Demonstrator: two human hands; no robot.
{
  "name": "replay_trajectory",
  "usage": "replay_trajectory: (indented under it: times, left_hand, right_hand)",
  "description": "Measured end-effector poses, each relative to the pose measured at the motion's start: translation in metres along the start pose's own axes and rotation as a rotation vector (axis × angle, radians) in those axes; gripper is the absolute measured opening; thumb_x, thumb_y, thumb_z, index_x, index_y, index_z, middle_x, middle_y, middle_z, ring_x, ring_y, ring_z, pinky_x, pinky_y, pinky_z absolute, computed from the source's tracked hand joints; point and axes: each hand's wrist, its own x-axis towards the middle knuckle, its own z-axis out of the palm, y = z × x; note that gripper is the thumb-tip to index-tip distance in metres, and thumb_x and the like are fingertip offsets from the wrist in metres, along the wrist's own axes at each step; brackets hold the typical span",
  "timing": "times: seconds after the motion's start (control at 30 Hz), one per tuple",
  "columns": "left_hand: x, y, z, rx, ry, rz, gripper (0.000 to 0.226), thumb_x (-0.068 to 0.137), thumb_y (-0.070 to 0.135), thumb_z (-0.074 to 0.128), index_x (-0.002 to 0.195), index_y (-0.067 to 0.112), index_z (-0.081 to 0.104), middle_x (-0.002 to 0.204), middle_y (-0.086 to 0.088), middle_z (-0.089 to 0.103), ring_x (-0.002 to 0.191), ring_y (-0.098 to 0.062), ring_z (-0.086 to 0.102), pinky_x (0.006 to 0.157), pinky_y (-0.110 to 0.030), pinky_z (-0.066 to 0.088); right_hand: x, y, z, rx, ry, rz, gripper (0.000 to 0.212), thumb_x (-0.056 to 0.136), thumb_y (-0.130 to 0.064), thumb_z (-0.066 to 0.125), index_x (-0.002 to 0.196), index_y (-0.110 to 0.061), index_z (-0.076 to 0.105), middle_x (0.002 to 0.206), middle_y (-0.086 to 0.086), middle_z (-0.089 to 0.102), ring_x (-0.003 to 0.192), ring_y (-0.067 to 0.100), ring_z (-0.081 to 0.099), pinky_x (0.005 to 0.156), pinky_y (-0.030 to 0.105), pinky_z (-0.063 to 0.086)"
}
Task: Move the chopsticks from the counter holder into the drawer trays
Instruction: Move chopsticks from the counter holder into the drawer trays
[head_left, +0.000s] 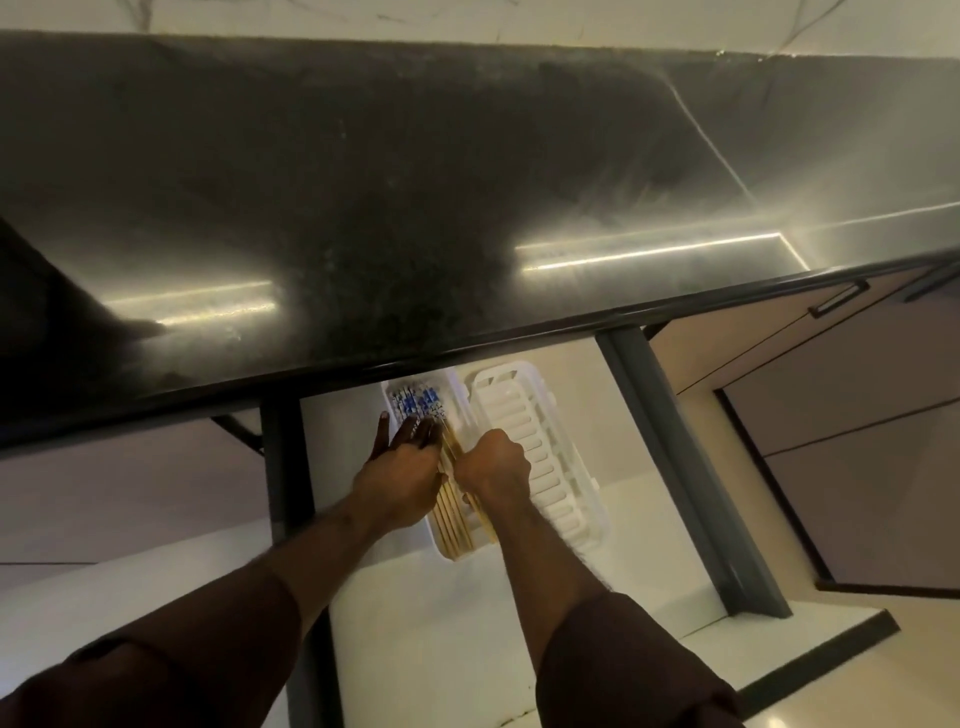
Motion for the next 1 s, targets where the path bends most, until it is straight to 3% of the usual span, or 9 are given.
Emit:
replay_trajectory:
  times: [0.07,0.2,0.43,0.63,0.83,1.0]
  left_hand:
    - [0.003,0.000,0.003,0.119,-0.011,-0.017,0.068,0.100,0.048,0.025,0.154,0.015,-0.001,0.163,-0.006,0.000,0.149,-0.028,-0.010,0.107,-0.052,-0.027]
    - [0.009,-0.001,0.005,0.221,-0.017,-0.039,0.075,0.096,0.059,0.017,0.153,0.016,-0.007,0.163,-0.005,-0.005,0.148,-0.027,-0.013,0.105,-0.054,-0.031]
    - [0.014,0.003,-0.001,0.281,-0.088,-0.049,0.076,0.099,0.051,0.027,0.151,0.014,-0.014,0.162,-0.006,-0.013,0.147,-0.025,-0.019,0.096,-0.048,-0.036]
    - [0.014,0.011,-0.007,0.306,-0.136,-0.051,0.075,0.100,0.046,0.030,0.152,0.013,-0.014,0.162,-0.006,-0.015,0.147,-0.027,-0.020,0.107,-0.048,-0.025]
    - [0.015,0.011,-0.015,0.440,-0.225,0.008,0.076,0.100,0.044,0.035,0.152,0.013,-0.012,0.161,-0.007,-0.018,0.146,-0.029,-0.020,0.113,-0.051,-0.018]
    - [0.022,0.008,-0.010,0.485,-0.233,-0.002,0.079,0.099,0.044,0.038,0.152,0.015,-0.013,0.161,-0.006,-0.018,0.146,-0.030,-0.022,0.110,-0.052,-0.022]
  right_hand:
    - [0.001,0.001,0.005,-0.042,0.035,-0.002,0.029,0.089,-0.029,0.066,0.111,-0.012,0.057,0.106,0.007,0.065,0.093,0.025,0.065,0.082,0.037,0.054]
    - [0.002,0.003,0.016,-0.062,0.084,-0.009,0.027,0.091,-0.032,0.062,0.112,-0.014,0.057,0.104,0.004,0.064,0.079,0.018,0.055,0.078,0.032,0.052]
    - [-0.001,0.004,0.022,-0.135,0.150,-0.055,0.022,0.094,-0.027,0.055,0.110,-0.012,0.058,0.103,0.007,0.066,0.089,0.024,0.064,0.069,0.031,0.048]
    - [0.001,0.005,0.031,-0.246,0.139,-0.107,0.017,0.094,-0.018,0.055,0.109,-0.012,0.060,0.101,0.008,0.065,0.086,0.022,0.061,0.065,0.029,0.043]
    - [0.003,0.011,0.043,-0.345,0.098,-0.178,0.025,0.093,-0.018,0.057,0.117,-0.011,0.061,0.109,0.008,0.066,0.096,0.023,0.065,0.082,0.033,0.052]
    - [0.006,0.016,0.047,-0.342,0.097,-0.228,0.024,0.095,-0.015,0.050,0.116,-0.010,0.061,0.111,0.009,0.067,0.098,0.024,0.064,0.090,0.036,0.051]
